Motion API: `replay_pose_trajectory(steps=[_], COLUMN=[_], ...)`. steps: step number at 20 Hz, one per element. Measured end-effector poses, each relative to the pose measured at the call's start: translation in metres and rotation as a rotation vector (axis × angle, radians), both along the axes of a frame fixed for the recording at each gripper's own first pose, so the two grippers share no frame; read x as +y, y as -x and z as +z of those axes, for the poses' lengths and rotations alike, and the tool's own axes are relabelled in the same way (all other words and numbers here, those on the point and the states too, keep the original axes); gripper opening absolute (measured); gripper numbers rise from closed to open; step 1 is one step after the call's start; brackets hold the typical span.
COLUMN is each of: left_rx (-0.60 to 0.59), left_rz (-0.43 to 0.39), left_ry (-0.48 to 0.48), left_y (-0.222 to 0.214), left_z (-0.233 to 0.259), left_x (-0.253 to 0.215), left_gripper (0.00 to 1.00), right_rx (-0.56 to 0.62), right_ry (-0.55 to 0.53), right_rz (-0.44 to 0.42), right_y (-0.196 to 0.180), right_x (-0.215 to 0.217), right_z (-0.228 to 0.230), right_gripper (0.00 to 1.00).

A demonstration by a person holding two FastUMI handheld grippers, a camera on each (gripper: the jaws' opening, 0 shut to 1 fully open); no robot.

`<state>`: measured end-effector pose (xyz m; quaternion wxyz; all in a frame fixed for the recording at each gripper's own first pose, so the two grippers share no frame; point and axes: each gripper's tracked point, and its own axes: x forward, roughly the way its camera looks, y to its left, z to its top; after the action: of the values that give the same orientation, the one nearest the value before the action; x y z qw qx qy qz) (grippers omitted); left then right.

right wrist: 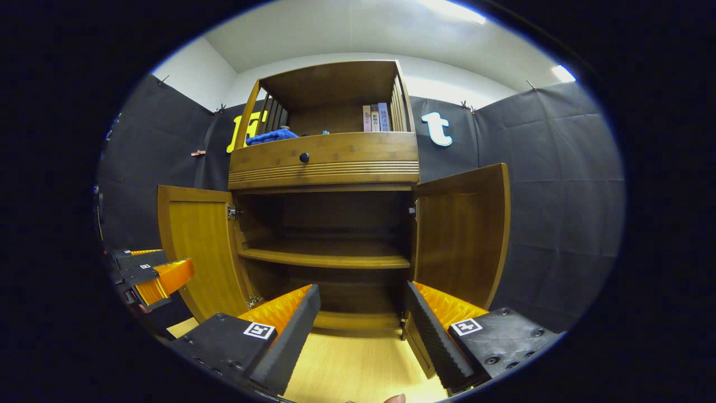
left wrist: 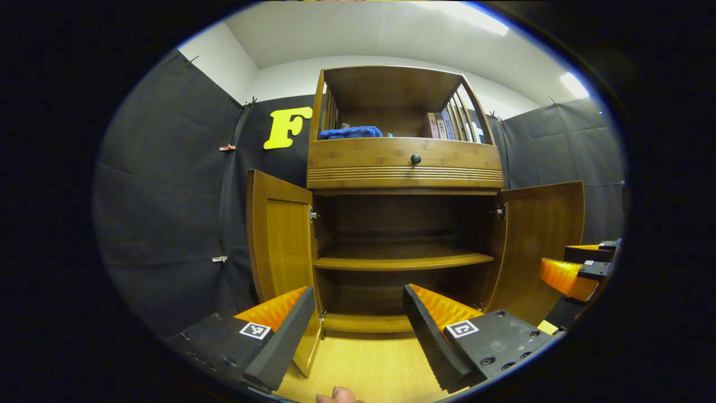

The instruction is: Open the right door of the double-door shoe cabinet with the right hand, and open the left door with the left hand.

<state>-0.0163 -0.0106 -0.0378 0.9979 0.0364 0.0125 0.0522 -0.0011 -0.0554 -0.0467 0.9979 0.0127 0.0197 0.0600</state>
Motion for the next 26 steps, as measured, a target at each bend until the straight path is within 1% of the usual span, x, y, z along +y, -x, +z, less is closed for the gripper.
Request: replay_pose_trajectory(steps=[1,2,5,7,26], left_rx=[-0.001,0.000,0.000,0.005,0.015], left_rz=[0.002,0.005,0.013,0.008,-0.026], left_ry=[0.004,0.007,-0.006,-0.016,-0.002], left_y=[0.000,-0.001,0.000,0.001,0.004], left_z=[-0.001,-0.001,-0.002,-0.003,-0.006], left_x=[0.000,0.000,0.000,-0.002,-0.010], left_gripper=[0.98,0.98,0.98,0.98,0.98], right_rx=[-0.001,-0.002,-0.001,0.003,0.001], right_ry=[0.002,0.003,0.004,0.004,0.011], right_rz=[0.000,0.004,0.006,0.002,-0.011], right_y=[0.001,0.002,0.003,0.005,0.011], right_x=[0.000,0.001,0.001,0.000,-0.005], right_z=[0.000,0.001,0.000,-0.001,0.002], right_gripper=[1.00,0.98,0.98,0.98,0.98])
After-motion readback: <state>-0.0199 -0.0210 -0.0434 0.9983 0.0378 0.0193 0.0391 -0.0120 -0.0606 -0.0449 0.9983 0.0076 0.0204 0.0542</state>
